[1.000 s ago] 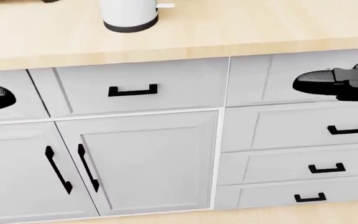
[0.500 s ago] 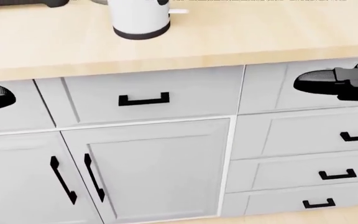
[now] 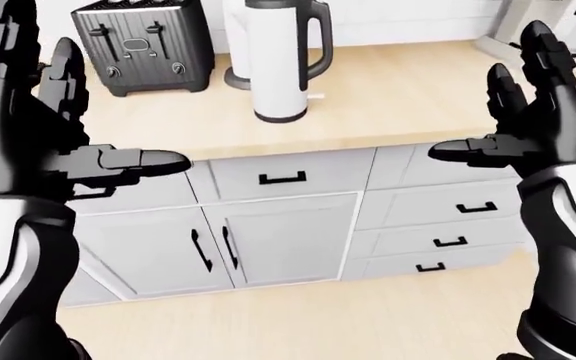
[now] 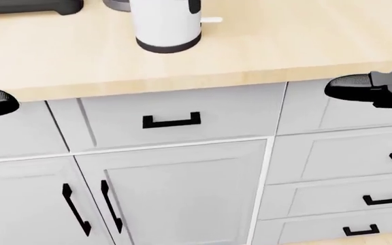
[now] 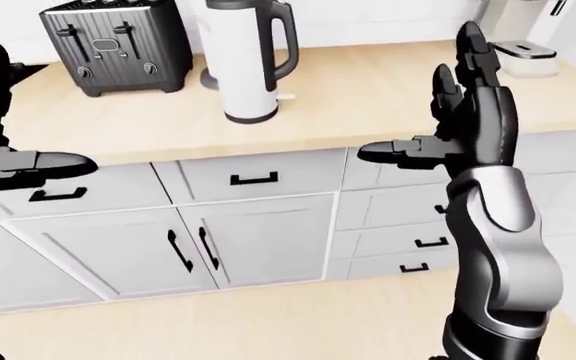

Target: Press the button to open the lid of the electric kettle.

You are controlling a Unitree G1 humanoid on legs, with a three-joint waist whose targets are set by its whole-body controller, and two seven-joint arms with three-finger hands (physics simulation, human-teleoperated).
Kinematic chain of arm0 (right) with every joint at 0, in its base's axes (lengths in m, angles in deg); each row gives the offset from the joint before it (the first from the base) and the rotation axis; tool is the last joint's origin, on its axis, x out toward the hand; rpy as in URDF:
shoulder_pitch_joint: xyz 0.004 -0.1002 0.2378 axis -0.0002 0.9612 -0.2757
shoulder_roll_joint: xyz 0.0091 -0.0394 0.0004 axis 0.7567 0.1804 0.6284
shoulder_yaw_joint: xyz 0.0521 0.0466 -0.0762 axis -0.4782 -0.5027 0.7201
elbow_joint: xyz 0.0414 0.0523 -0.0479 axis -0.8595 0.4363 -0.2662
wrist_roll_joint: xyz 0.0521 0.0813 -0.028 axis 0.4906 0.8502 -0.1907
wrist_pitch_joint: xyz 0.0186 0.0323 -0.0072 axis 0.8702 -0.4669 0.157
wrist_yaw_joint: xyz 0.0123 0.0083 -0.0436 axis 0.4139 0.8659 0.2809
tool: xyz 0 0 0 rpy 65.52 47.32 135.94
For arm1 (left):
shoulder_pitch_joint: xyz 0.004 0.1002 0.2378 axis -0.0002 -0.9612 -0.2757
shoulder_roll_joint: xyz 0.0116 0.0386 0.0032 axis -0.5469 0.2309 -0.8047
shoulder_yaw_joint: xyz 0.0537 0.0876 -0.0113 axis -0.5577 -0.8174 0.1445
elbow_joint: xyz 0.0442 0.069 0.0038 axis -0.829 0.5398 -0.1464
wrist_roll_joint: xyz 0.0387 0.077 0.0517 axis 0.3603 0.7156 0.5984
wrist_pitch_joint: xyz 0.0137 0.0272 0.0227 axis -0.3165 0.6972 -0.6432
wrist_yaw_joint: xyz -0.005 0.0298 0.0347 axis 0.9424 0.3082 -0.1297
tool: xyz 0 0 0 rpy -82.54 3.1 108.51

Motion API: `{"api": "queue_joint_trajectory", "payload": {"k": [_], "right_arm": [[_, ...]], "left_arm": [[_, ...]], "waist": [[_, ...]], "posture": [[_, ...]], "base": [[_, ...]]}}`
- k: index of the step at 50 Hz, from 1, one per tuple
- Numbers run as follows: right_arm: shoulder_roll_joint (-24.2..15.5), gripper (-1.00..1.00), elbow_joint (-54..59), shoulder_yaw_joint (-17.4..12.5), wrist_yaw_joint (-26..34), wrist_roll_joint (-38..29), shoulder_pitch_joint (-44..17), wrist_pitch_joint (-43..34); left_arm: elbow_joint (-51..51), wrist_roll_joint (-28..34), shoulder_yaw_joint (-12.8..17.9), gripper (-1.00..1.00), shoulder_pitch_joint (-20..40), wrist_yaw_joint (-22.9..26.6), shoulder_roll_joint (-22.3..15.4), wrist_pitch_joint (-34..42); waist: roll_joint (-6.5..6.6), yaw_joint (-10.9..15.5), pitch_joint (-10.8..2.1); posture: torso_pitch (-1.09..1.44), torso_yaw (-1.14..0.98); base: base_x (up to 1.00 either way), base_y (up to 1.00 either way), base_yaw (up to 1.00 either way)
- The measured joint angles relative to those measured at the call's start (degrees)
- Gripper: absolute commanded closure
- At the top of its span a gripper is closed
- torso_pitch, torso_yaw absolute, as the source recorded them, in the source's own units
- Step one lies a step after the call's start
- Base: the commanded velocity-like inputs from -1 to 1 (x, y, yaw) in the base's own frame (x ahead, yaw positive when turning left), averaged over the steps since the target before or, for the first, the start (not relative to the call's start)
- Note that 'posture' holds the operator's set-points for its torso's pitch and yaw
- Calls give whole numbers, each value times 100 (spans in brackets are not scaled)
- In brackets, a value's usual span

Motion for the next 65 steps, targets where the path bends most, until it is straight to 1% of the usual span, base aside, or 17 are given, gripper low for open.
{"api": "queue_joint_trajectory", "payload": {"k": [2, 9, 12, 14, 20, 25, 27, 33, 37, 40, 42, 44, 46, 50, 53, 59, 65], "right_arm": [[55, -100, 28, 103, 21, 21, 56, -22], [18, -100, 31, 60, 34, 16, 28, -49], [12, -100, -40, 51, 33, 10, 8, 17], [15, -100, -36, 64, 42, 8, 13, 42], [12, -100, 120, -17, -6, -46, 102, -66], [-12, -100, 12, -9, 9, -35, 37, -20], [-27, -100, 6, -7, 10, -27, -4, -16], [36, -100, 75, 143, 57, 38, 25, -117], [1, -100, -13, 58, 27, 27, -33, -73], [-17, -100, -58, 55, 20, 26, -52, -24], [-20, -100, -22, -4, 10, 13, 11, -18], [-12, -100, 55, -38, -17, -11, 68, -76], [-20, -100, 75, -26, -28, -22, 53, -120], [-25, -100, -14, -6, -1, -12, 28, -68], [-36, -100, -7, -5, 16, -10, 10, -41], [49, -100, 49, 149, 74, 35, 73, -113], [-1, -100, -69, 36, 52, 6, 1, -33]], "left_arm": [[50, 19, 52, -100, -83, -14, 25, 19], [11, 43, 38, -100, -85, -9, 16, 28], [-10, 51, 57, -100, -91, -3, 16, 1], [-6, 55, 62, -100, -70, -3, 8, 6], [26, -14, -71, -100, -101, 56, 66, 84], [-44, 14, -2, -100, -53, 33, 41, 18], [-51, 10, 6, -100, -31, 32, 25, 8], [63, 44, 67, -100, -56, -27, 7, 104], [14, 21, 53, -100, 21, -31, -22, 67], [14, 11, 54, -100, 46, -40, -34, 48], [-28, -22, -6, -100, -34, -22, 34, 56], [7, -74, -54, -100, -60, 15, 31, 103], [27, -82, -33, -100, -62, 24, 16, 114], [-35, -48, 11, -100, -35, -2, 2, 58], [-58, -41, -5, -100, -27, -1, 1, 25], [57, 16, 64, -100, -82, -49, -2, 113], [-43, -2, 67, -100, -18, -28, -25, 51]], "waist": [[-53, 68, 67], [-285, 75, 15], [-483, 113, 9], [-694, 129, -9], [-563, 20, 33], [-205, 2, 72], [29, -14, 21], [-116, 104, 6], [-398, 118, 32], [-708, 120, -17], [-592, 41, 47], [-620, 13, 38], [-551, 20, 22], [-288, 18, 67], [22, -16, 15], [-148, 101, 18], [-604, 117, 15]], "posture": [[0, 0], [0, 0], [0, 0], [0, 0], [0, 0], [0, 0], [0, 0], [0, 0], [0, 0], [0, 0], [0, 0], [0, 0], [0, 0], [0, 0], [0, 0], [0, 0], [0, 0]], "base": [[12, 11, 0], [13, 3, 0], [14, 0, 0], [14, 0, 0], [14, 0, 0], [14, 0, 0], [14, 0, 0], [14, 0, 0], [15, 1, 0], [14, 0, 0], [14, 0, 0], [14, 0, 0], [13, 0, 0], [14, 3, 0], [14, 6, 0], [14, 8, 0], [14, 8, 0]]}}
